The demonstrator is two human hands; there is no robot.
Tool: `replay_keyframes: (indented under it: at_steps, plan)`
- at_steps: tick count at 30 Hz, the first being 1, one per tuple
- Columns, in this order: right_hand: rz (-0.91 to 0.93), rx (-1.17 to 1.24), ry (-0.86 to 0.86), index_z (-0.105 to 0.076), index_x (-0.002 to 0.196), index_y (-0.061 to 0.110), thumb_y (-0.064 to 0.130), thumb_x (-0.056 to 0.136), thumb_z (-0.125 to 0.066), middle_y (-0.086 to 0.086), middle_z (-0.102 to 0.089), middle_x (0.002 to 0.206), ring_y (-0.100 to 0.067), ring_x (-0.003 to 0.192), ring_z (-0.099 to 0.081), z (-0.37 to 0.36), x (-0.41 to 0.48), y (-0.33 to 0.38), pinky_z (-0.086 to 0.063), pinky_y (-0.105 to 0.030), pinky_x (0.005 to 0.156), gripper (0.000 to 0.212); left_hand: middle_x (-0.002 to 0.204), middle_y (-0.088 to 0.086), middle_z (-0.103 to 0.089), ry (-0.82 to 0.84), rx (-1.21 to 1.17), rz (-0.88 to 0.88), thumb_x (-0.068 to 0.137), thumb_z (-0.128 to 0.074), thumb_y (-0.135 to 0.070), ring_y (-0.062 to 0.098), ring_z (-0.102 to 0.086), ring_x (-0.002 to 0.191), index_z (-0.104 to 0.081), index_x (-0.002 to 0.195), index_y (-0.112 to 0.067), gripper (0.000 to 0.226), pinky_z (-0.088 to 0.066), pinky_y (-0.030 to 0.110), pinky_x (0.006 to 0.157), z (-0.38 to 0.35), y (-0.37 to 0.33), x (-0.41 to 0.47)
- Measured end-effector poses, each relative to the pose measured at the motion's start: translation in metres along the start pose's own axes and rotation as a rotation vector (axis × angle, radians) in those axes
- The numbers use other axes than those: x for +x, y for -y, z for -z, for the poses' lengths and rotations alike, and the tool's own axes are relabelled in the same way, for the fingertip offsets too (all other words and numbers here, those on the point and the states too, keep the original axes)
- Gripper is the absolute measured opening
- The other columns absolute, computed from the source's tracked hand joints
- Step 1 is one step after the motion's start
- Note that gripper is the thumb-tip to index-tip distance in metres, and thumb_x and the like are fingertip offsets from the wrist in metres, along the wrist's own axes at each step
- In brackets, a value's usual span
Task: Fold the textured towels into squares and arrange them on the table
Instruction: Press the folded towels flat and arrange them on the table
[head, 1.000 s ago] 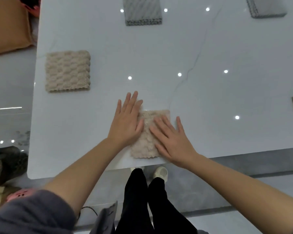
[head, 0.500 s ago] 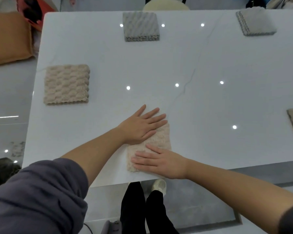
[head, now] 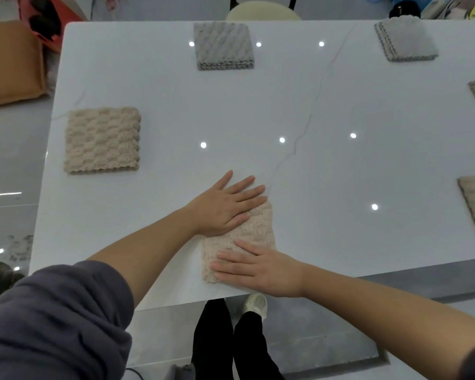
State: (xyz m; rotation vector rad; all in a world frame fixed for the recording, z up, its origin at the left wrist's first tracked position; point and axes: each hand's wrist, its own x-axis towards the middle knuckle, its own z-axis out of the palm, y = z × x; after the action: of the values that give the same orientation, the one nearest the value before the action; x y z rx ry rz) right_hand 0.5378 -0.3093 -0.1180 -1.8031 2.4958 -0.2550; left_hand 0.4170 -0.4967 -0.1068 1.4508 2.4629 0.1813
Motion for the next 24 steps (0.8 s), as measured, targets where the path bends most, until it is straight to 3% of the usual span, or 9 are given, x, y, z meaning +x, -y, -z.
replay_keyframes:
  at_steps: [4,12,16,19,21,24]
  plan:
    - [0.071,0.029,-0.041,-0.038,0.147,0.009,0.003,0.098,-0.045,-0.006,-0.031,0.156,-0.023,0.147,-0.021,-0.001,0.002,0.0,-0.018,-0.048,0.119,0.049,0.16,-0.013,0.001,-0.006,-0.036,0.02,0.1,-0.006,-0.045,0.012,0.014,0.147,-0.006,0.153,-0.034,0.054,0.013,0.045,0.118,0.004,0.002,0.002]
    - [0.197,0.282,-0.034,-0.046,0.14,-0.001,0.001,0.099,-0.041,-0.015,-0.04,0.15,-0.029,0.143,-0.03,-0.01,0.017,0.02,-0.015,-0.042,0.12,0.041,0.161,-0.009,0.002,-0.067,-0.037,0.143,0.102,-0.01,-0.042,0.011,0.014,0.147,-0.007,0.153,-0.031,0.053,0.013,0.043,0.118,0.009,0.007,0.013]
    - [0.178,0.366,0.019,-0.044,0.139,-0.005,0.0,0.096,-0.037,-0.019,-0.04,0.148,-0.032,0.141,-0.032,-0.01,0.023,0.013,-0.011,-0.039,0.121,0.044,0.161,-0.004,0.005,-0.051,0.032,0.142,0.1,-0.003,-0.045,0.014,0.014,0.147,-0.003,0.154,-0.028,0.056,0.012,0.046,0.118,0.0,0.005,0.015]
    - [0.137,0.407,0.048,-0.042,0.14,-0.004,0.0,0.092,-0.048,-0.019,-0.038,0.15,-0.03,0.142,-0.03,-0.007,0.024,0.007,-0.009,-0.038,0.121,0.049,0.161,-0.001,0.004,-0.058,0.046,0.131,0.1,-0.002,-0.045,0.015,0.011,0.148,-0.005,0.154,-0.024,0.059,0.011,0.047,0.118,-0.007,0.001,0.013]
    - [0.109,0.434,0.072,-0.043,0.14,-0.003,0.0,0.089,-0.055,-0.018,-0.038,0.15,-0.029,0.143,-0.028,-0.005,0.025,0.008,-0.011,-0.039,0.121,0.053,0.162,0.001,0.002,-0.06,0.054,0.156,0.1,-0.003,-0.046,0.016,0.01,0.148,-0.005,0.154,-0.022,0.06,0.009,0.047,0.119,-0.006,0.001,0.012]
    - [0.022,0.478,0.02,-0.053,0.132,-0.003,0.01,0.095,-0.043,-0.019,-0.049,0.142,-0.031,0.137,-0.039,0.009,0.023,0.015,-0.023,-0.042,0.118,0.041,0.162,0.003,-0.001,-0.114,0.014,0.269,0.1,-0.008,-0.045,0.016,0.006,0.148,-0.007,0.154,-0.018,0.06,0.007,0.045,0.119,0.002,-0.002,0.006]
